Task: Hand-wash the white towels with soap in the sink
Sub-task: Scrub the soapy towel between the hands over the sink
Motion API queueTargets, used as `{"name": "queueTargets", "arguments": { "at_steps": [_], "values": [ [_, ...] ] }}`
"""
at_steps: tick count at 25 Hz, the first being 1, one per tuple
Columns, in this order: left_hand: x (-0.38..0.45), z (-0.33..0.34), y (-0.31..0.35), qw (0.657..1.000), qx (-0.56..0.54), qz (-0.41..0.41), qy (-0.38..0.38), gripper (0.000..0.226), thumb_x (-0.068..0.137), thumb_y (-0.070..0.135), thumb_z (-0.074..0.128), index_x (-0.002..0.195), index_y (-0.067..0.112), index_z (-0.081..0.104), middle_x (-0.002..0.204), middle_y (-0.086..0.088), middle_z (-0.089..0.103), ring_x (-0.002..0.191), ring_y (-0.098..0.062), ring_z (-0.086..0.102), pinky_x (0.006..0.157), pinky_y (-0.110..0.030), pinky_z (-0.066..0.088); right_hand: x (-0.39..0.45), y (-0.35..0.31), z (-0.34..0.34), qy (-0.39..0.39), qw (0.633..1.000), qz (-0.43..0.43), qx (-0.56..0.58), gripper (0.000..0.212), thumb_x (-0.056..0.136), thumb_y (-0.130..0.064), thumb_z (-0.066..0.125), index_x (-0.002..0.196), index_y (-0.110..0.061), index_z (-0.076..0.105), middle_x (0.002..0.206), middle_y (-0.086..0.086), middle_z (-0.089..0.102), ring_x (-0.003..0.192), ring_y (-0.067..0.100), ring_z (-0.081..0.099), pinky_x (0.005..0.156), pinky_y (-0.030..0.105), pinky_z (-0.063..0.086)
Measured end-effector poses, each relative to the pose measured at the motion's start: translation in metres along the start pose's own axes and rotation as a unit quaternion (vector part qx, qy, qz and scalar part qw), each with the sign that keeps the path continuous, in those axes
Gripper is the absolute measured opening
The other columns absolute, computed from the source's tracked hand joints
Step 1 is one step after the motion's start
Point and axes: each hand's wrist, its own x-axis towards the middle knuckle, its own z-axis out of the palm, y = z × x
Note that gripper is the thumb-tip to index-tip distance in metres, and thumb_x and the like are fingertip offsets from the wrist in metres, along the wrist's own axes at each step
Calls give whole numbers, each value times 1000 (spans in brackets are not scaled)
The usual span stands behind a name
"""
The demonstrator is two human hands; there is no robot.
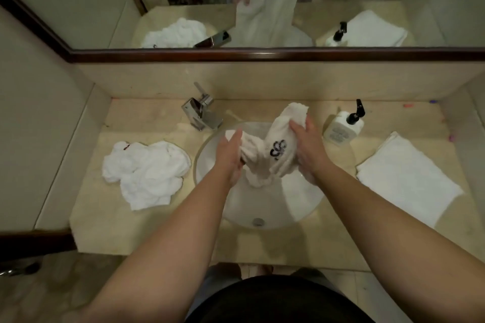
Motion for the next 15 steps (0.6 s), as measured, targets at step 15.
{"name": "queueTargets", "arguments": {
  "at_steps": [15],
  "values": [
    [-43, 20, 12, 991, -41, 92, -82, 18, 93, 19, 69, 109, 11, 65, 103, -10, 76, 92, -25, 74, 80, -40, 61, -5, -31, 25, 55, 997, 44, 17, 15, 97, -25, 57, 110, -20, 61, 107, 12, 70, 97, 28, 70, 86, 43, 57]
  ]
}}
